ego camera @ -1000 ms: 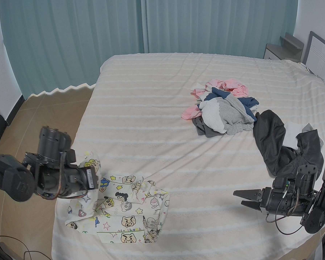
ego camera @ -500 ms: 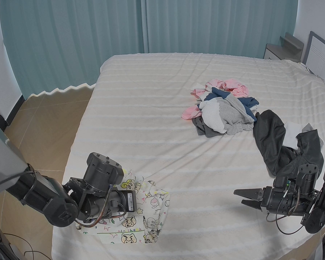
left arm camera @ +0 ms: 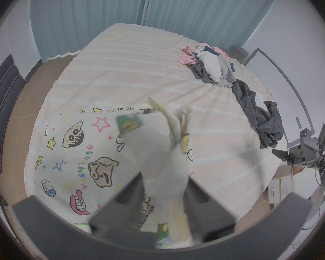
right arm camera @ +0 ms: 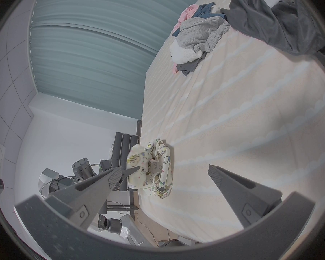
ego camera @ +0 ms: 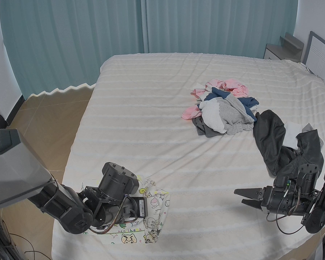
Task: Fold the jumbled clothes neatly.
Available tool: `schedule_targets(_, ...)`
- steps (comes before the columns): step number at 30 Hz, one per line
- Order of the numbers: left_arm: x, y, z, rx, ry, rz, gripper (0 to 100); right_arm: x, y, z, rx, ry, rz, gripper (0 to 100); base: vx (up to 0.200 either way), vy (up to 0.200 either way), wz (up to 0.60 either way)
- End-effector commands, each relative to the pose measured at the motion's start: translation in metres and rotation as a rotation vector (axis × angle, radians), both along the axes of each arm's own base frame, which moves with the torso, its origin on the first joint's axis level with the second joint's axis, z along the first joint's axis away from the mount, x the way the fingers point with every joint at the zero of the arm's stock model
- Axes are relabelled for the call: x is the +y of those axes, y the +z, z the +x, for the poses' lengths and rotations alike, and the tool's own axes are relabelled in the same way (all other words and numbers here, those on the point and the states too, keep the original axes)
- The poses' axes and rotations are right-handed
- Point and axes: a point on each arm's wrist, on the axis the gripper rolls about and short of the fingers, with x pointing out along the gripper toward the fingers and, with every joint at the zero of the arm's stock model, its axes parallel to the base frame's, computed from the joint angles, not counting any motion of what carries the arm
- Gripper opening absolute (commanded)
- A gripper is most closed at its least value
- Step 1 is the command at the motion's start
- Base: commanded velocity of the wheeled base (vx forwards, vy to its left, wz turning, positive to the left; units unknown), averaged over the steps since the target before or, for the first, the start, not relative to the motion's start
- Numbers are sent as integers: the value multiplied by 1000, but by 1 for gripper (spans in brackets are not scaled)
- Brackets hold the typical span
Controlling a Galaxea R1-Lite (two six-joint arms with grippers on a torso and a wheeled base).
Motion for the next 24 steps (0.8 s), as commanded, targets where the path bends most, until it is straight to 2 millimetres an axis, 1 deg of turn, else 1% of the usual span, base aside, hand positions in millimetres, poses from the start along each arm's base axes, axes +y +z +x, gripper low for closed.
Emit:
schedule_targets(1, -3, -9, 2, 17, 2, 12, 100, -1, -2, -4, 16, 0, -4, 100, 0, 0, 0)
schedule_targets(9, -1, -3, 6, -41, 47, 7, 100, -1, -2, -4, 18, 0, -4, 100, 0, 0, 0)
schedule_targets(10, 5, 7, 7, -67, 67, -14, 100, -1, -2, -4, 18, 0, -4, 100, 0, 0, 0)
schedule_targets(13, 17, 23, 5, -96, 90, -46, 100, -1, -2, -4, 19, -2, -5, 100, 0, 0, 0)
schedule_targets(16, 33, 34, -4, -99, 106, -89, 100, -1, -2, -4, 19, 0, -5, 100, 0, 0, 0)
schedule_targets(18, 48, 44, -16, -70, 100, -177, 100, -1, -2, -4, 20, 0, -6, 100, 0, 0, 0)
schedule_targets(19, 48, 44, -16, -70, 100, -177, 100, -1, -2, -4, 20, 0, -6, 100, 0, 0, 0)
schedule_targets(20, 66, 52, -25, -40, 110, -270, 100, -1, -2, -4, 18, 2, -6, 100, 0, 0, 0)
schedule_targets(22, 82, 53, -28, -9, 138, -326, 100, -1, -2, -4, 18, 2, -6, 100, 0, 0, 0)
schedule_targets(24, 99, 47, -31, 24, 180, -334, 100, 0, -2, -4, 18, 3, -6, 100, 0, 0, 0)
